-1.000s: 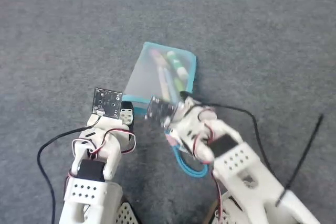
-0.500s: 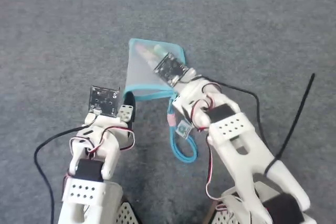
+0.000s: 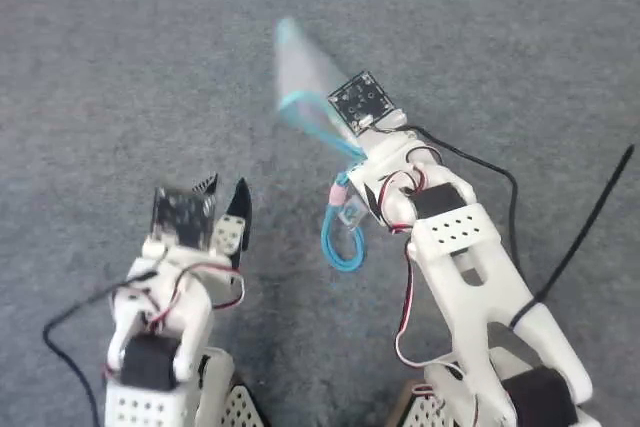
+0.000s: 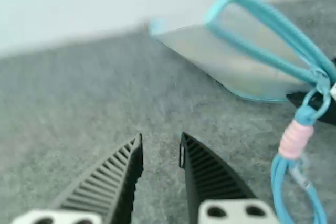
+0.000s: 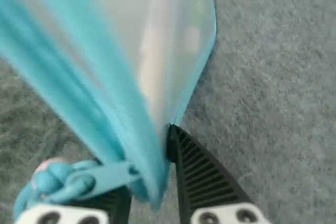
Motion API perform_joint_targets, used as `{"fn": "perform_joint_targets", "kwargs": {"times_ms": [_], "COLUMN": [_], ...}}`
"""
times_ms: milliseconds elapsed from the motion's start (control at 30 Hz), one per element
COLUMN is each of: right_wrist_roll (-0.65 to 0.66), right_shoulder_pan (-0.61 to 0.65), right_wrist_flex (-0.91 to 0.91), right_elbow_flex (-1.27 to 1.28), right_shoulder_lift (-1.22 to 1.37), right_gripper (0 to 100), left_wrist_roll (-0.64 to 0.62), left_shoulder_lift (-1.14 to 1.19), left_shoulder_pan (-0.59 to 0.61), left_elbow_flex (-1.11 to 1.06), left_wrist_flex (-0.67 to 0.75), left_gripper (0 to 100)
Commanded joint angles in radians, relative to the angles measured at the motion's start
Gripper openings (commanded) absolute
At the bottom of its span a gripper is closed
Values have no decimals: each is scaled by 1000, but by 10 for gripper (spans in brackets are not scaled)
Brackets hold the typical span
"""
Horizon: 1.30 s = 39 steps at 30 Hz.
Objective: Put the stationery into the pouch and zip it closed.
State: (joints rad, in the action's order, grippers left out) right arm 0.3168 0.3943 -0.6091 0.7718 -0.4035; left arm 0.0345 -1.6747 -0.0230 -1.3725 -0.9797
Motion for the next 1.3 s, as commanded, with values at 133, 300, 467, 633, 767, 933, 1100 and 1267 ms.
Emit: {"fn": "perform_joint_targets", "kwargs": {"times_ms": [133, 300, 467, 633, 767, 933, 1100, 1267], "right_wrist_roll": [-37, -40, -41, -37, -34, -34, -32, -18], "right_shoulder_pan": [65, 147, 200, 223, 228, 254, 254, 255], "right_wrist_flex": [-165, -257, -280, -277, -242, -236, -237, -239], "right_elbow_flex": [-89, -87, -40, 11, 43, 51, 54, 57], "right_shoulder_lift": [-94, -162, -239, -308, -309, -312, -318, -314], "right_gripper": [6, 6, 6, 6, 6, 6, 6, 6], "left_wrist_roll": [71, 37, 3, 5, 6, 5, 5, 9], "left_shoulder_lift": [-80, 63, 193, 233, 230, 233, 235, 230], "left_shoulder_pan": [-183, -253, -331, -339, -341, -341, -362, -361], "left_elbow_flex": [-77, -90, -90, -90, -90, -91, -91, -91], "left_wrist_flex": [32, 95, 160, 192, 193, 196, 198, 206], "left_gripper": [126, 227, 242, 241, 239, 239, 239, 197]}}
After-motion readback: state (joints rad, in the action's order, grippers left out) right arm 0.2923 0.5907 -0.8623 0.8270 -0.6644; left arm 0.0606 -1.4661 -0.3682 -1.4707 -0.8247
